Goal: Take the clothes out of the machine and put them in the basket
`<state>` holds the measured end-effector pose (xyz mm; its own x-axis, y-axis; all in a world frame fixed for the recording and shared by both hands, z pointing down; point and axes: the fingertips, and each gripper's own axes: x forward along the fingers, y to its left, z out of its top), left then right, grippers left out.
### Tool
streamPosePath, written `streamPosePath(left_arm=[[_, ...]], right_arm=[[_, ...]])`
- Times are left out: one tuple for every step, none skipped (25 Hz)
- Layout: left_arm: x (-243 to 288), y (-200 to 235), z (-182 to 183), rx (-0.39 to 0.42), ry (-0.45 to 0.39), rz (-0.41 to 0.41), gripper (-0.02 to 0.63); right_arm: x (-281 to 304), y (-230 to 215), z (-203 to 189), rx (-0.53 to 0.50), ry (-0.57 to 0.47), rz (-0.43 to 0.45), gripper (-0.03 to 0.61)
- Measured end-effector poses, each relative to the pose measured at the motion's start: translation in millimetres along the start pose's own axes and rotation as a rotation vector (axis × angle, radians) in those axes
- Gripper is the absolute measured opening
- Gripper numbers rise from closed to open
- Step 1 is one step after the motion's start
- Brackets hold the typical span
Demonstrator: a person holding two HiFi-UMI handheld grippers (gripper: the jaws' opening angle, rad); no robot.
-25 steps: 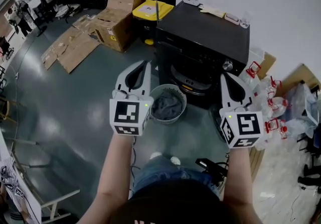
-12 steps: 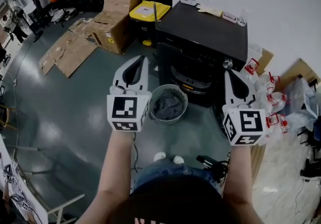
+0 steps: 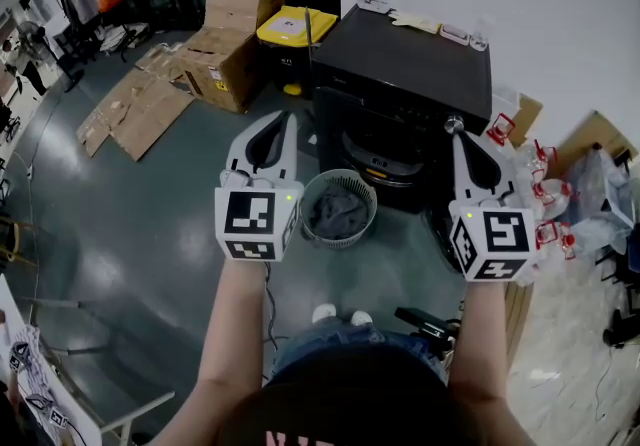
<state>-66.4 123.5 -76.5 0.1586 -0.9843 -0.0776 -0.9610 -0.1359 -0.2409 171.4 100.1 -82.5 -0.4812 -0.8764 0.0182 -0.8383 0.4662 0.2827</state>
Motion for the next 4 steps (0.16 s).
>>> streamPosePath(left_arm=[[-1.0, 0.3, 0.1, -0.001, 0.001, -0.001, 0.003], [-1.9, 0.9, 0.3, -0.002, 0.002, -0.001, 0.003], [-2.8, 1.7, 0.7, -0.003, 0.003, -0.001, 0.003], [-3.8, 2.5, 1.1, -0.004, 0.003, -0.001, 0.003]], right_arm=[[-0.2, 1.1, 1.0, -0.002, -0.002, 0.001, 0.002], [-0.5, 2.1, 2.7, -0.005, -0.004, 0.001, 0.002], [-0.9, 2.8, 4.8, -0.009, -0.007, 0.001, 0.002], [-1.2, 3.4, 7.0, -0.014, -0.010, 0.000, 0.002]])
